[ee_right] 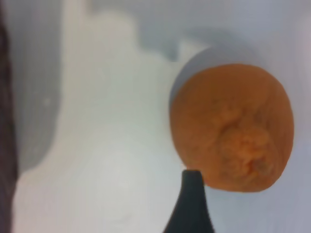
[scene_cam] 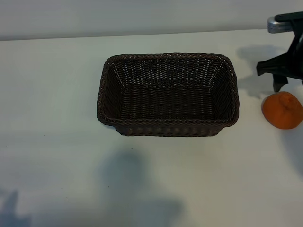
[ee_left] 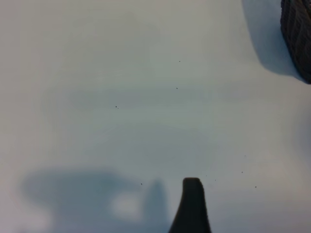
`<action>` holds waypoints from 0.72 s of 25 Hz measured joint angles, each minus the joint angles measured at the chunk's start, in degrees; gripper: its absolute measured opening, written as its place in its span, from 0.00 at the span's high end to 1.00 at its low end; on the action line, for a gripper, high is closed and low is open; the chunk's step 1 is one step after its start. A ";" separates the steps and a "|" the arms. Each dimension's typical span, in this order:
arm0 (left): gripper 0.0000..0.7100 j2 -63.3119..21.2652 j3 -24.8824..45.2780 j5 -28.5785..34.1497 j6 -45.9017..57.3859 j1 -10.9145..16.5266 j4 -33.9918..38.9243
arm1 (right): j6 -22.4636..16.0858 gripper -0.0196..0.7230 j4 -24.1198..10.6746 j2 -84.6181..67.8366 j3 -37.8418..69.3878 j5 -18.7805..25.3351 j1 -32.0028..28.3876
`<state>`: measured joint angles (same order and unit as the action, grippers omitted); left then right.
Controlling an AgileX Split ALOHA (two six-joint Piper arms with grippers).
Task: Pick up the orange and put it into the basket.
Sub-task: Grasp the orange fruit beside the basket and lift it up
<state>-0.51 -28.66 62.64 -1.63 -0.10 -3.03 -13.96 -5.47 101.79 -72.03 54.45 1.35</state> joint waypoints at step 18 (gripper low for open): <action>0.16 0.00 0.00 0.00 0.00 0.00 0.00 | 1.22 0.30 1.31 8.79 2.39 -6.51 -2.08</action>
<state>-0.51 -28.66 62.64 -1.63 -0.10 -3.03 -12.74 -4.16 110.57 -69.64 47.94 -0.73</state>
